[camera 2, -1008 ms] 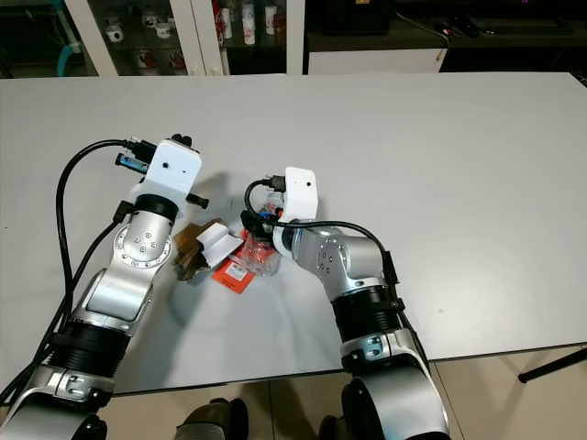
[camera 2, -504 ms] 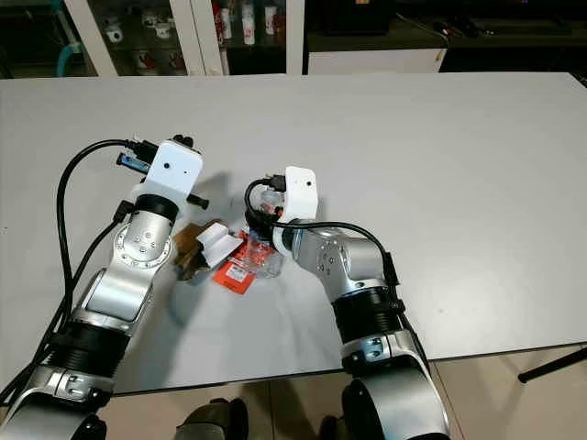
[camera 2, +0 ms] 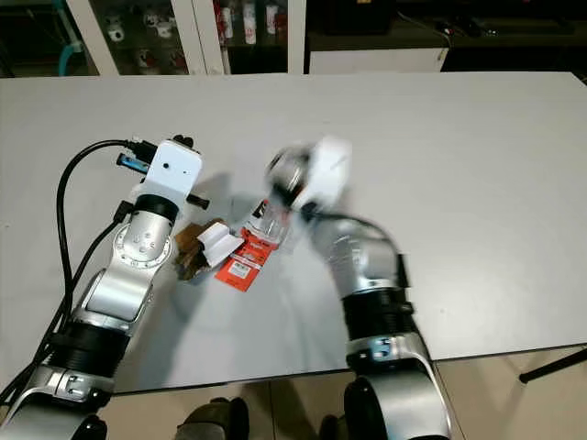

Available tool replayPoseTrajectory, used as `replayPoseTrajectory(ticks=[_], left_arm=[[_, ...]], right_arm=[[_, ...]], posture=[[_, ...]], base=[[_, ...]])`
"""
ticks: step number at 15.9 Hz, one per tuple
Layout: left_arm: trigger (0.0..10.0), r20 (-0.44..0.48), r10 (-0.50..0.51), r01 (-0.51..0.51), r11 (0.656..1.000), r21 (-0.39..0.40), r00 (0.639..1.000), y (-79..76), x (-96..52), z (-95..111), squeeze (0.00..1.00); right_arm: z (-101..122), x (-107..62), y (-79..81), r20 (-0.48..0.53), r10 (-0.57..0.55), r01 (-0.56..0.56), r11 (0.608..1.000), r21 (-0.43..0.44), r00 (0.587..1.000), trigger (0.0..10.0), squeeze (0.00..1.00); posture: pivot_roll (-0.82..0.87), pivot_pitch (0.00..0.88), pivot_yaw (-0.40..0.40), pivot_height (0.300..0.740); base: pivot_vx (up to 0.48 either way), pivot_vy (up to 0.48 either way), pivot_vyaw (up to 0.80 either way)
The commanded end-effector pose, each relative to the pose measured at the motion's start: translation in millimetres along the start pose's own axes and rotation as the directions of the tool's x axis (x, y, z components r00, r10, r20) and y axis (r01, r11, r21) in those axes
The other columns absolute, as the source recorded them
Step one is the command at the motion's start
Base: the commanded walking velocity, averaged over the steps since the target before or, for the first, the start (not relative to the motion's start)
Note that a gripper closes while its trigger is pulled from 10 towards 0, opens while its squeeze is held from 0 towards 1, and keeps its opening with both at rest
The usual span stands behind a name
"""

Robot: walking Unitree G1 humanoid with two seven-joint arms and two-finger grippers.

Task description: Picking trash to rubbish bin

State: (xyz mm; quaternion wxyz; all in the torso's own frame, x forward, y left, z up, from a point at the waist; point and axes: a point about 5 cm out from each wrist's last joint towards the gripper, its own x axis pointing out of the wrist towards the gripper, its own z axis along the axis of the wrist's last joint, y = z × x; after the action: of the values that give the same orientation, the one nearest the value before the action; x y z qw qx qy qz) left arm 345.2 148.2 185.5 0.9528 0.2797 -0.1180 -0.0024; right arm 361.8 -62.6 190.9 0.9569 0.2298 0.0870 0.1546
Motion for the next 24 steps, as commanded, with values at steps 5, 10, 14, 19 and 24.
replayPoseTrajectory(ticks=[5, 10, 14, 19, 24], left_arm=[[10.0, -0.015, -0.031, 0.030, 0.998, -0.055, 0.999, -6.9, -0.9, -2.7, 0.00], [10.0, -0.005, -0.048, 0.046, 0.969, -0.242, 0.999, -23.5, -16.3, -3.9, 0.00], [10.0, 0.079, 0.036, -0.013, 0.961, -0.277, 0.996, -18.5, -22.0, 8.1, 0.00], [10.0, 0.115, 0.118, -0.079, 0.951, -0.298, 0.986, -11.0, -21.0, 14.4, 0.00], [10.0, 0.085, 0.090, -0.064, 0.961, -0.271, 0.992, -20.3, -22.7, 8.7, 0.00]], right_arm=[[50.2, -14.7, -2.2, 0.298, 0.015, -0.024, 0.999, 0.029, 0.954, 10.0, 0.00], [52.3, -41.0, -14.0, 0.557, -0.050, 0.273, 0.905, -0.326, 0.829, 10.0, 0.00], [33.8, -47.2, -9.5, 0.579, -0.032, 0.292, 0.885, -0.362, 0.815, 10.0, 0.00], [23.8, -50.1, -9.4, 0.567, -0.050, 0.295, 0.889, -0.349, 0.822, 10.0, 0.00], [14.5, -47.6, -17.0, 0.520, -0.091, 0.309, 0.884, -0.350, 0.849, 10.0, 0.00]], posture=[[0.00, 0.090, 0.007, 0.720], [-0.01, 0.066, 0.041, 0.720], [0.00, 0.058, 0.051, 0.720], [-0.01, 0.087, 0.060, 0.720], [-0.01, 0.110, 0.068, 0.720]], base=[[0.000, 0.000, 0.00], [0.000, 0.000, 0.00], [0.000, 0.000, 0.00], [0.000, 0.000, 0.00], [0.000, 0.000, 0.00]])
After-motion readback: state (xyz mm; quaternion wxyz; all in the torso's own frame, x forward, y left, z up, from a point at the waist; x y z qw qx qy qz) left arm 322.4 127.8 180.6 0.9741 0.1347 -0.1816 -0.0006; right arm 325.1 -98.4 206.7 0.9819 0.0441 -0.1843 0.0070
